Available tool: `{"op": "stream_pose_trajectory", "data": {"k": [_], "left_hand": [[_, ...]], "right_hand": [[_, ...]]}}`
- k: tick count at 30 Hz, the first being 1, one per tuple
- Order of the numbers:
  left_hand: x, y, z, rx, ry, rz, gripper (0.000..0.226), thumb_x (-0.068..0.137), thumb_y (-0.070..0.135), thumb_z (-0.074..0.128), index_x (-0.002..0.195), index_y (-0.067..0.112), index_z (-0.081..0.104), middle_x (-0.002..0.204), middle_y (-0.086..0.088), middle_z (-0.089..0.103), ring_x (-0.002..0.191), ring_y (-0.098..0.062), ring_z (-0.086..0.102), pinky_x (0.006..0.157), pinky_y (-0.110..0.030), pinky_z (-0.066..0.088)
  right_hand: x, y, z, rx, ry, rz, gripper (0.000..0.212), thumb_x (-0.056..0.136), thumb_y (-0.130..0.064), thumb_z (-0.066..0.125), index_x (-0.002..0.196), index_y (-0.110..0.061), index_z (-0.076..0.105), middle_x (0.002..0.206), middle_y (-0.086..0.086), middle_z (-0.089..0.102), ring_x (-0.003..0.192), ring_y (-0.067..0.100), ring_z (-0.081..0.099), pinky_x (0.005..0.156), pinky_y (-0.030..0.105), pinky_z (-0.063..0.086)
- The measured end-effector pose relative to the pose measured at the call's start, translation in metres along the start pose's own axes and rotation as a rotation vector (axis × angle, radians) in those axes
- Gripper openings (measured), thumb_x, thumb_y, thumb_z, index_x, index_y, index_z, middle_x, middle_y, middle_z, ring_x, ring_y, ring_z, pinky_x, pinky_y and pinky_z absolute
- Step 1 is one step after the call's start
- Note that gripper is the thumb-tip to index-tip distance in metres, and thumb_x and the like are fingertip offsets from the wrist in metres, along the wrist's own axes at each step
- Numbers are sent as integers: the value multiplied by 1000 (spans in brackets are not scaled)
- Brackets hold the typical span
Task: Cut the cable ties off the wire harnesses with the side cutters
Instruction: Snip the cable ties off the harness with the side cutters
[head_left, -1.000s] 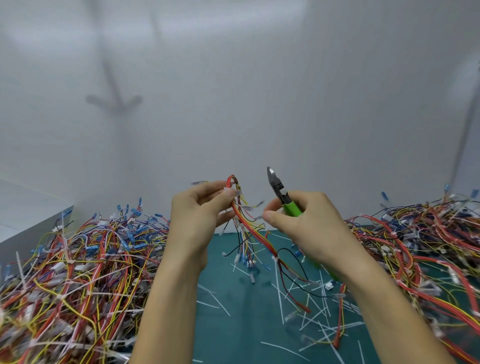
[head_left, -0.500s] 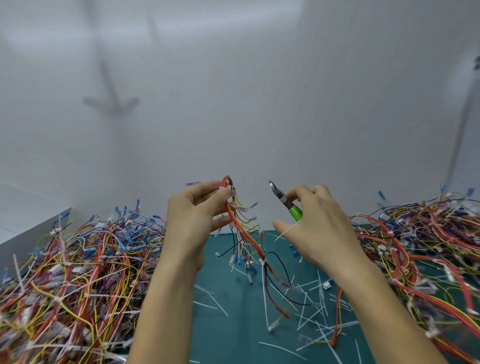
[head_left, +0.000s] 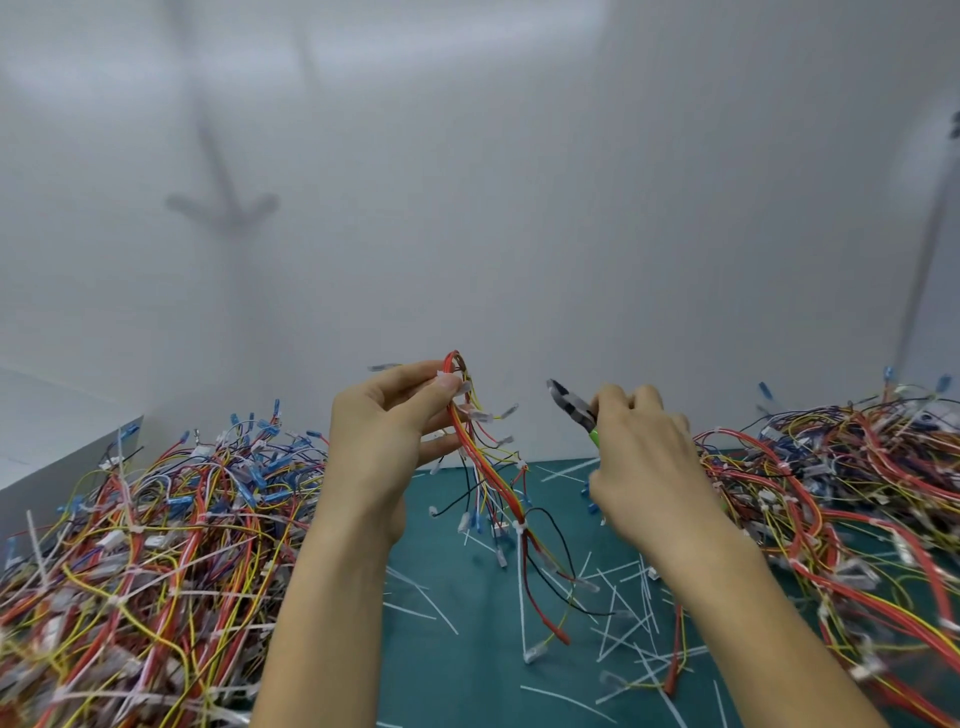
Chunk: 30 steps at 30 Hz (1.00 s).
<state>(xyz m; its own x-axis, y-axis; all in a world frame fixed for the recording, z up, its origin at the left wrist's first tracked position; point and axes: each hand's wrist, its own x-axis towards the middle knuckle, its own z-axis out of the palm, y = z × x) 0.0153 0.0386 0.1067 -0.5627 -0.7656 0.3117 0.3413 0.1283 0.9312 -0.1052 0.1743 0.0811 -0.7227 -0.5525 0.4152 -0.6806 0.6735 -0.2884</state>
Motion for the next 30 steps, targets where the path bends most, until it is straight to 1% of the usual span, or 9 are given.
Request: {"op": "stream_pose_trajectory", "data": {"k": [7,12,14,17,19,22,24,27,30], "left_hand": [[1,0,-2,-3,3,-6,7,88,12,69,93,14,74,88,-7,77,73,-19,74,58,-23,57],[0,2,-5,-36,-4,-26,8,89,12,69,94,14,75,84,-3,77,72,-18,75,55,-21,55],[0,2,-5,-50,2,-28,8,89,11,69,94,13,74,83,-2,77,69,-18,74,54,-21,55],[0,2,-4,-65,10,-21,6,90,10,68,91,13,73,80,-2,77,64,-18,74,52,-20,55],[-1,1,-1,-69,19,-9,6,91,10,67,91,13,72,79,-1,77,63,-18,74,52,-20,55],[0,-2,2,-75,37,10,6,90,10,67,95,10,71,79,-1,77,68,-19,75,55,-23,58],[1,-5,4,-94,58,11,14,89,9,68,103,5,70,85,-4,77,77,-23,75,63,-27,61],[2,-5,7,-161,67,-9,26,87,4,69,112,-1,66,99,-14,74,87,-27,74,66,-25,61],[1,-3,8,-249,15,-15,23,85,1,69,108,0,67,94,-13,75,82,-19,75,65,-19,57]], "right_hand": [[-1,5,-2,-19,-112,-18,44,85,-7,65,120,-17,39,119,9,34,101,34,44,80,36,47],[1,5,-10,73,-300,-34,57,75,-27,78,121,-20,44,114,5,40,98,29,54,84,35,50],[2,5,-11,99,-303,-40,50,78,-25,72,121,-20,48,112,5,44,97,26,55,82,35,49],[4,3,-8,222,-173,-36,32,84,-22,67,114,-19,57,109,5,57,99,25,57,83,35,50],[4,-2,-10,511,-125,-2,15,85,-27,70,98,-22,64,92,0,69,84,20,68,71,30,53],[0,-7,-19,887,-283,-65,19,80,-36,79,89,-22,70,80,-3,76,63,7,70,52,15,46],[-3,-10,-21,892,-350,-143,22,77,-34,83,91,-21,72,80,-4,76,66,7,71,57,17,52],[-4,-17,-15,770,-245,-169,13,77,-25,82,83,-20,72,77,-2,75,69,14,71,71,35,59],[-4,-23,-13,904,-137,-127,7,83,-13,75,80,-15,68,74,0,75,58,18,70,55,27,51]]}}
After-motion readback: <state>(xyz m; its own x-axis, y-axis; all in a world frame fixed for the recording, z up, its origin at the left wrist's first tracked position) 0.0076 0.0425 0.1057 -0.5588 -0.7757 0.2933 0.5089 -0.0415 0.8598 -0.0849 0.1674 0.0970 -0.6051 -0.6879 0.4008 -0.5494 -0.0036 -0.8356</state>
